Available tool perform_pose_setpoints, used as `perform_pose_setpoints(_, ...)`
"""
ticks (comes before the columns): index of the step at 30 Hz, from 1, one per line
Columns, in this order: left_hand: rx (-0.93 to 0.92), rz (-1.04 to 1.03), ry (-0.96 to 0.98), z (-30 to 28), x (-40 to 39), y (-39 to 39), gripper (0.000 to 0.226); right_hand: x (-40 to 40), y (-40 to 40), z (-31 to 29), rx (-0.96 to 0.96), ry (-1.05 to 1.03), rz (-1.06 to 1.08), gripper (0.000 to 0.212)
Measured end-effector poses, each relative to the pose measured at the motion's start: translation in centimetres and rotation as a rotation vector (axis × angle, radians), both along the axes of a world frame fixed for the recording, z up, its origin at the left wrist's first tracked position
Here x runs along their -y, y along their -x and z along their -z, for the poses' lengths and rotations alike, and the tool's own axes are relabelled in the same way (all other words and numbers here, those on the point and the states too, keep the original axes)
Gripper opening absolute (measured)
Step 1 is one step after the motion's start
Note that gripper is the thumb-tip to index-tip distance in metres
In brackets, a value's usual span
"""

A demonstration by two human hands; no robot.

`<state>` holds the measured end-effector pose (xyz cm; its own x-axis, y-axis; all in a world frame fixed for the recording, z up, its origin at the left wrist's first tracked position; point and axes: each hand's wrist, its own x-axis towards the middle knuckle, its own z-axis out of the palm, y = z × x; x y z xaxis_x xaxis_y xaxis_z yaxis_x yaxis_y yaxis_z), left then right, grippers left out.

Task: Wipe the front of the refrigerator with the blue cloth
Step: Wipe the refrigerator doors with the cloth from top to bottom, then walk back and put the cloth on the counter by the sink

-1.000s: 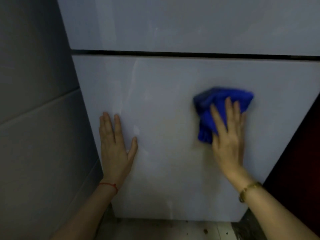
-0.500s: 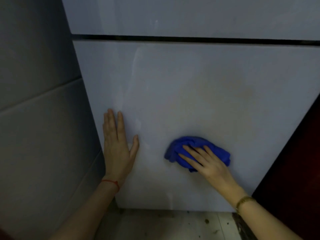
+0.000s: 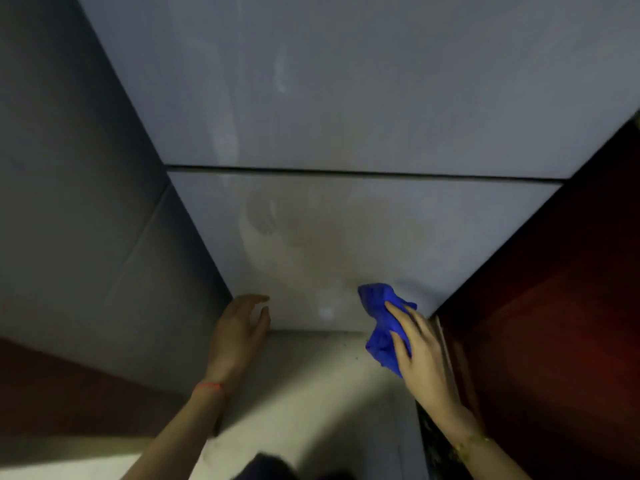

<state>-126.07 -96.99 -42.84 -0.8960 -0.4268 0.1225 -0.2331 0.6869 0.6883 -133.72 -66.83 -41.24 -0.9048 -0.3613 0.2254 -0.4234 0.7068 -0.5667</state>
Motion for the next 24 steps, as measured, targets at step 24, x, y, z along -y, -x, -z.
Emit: perform_pose_setpoints(24, 0.848, -0.013, -0.288, -37.6, -6.5, -21.1, 0.026, -13.4, -24.8, -37.5, 1.02, -0.033, 0.59, 0.038)
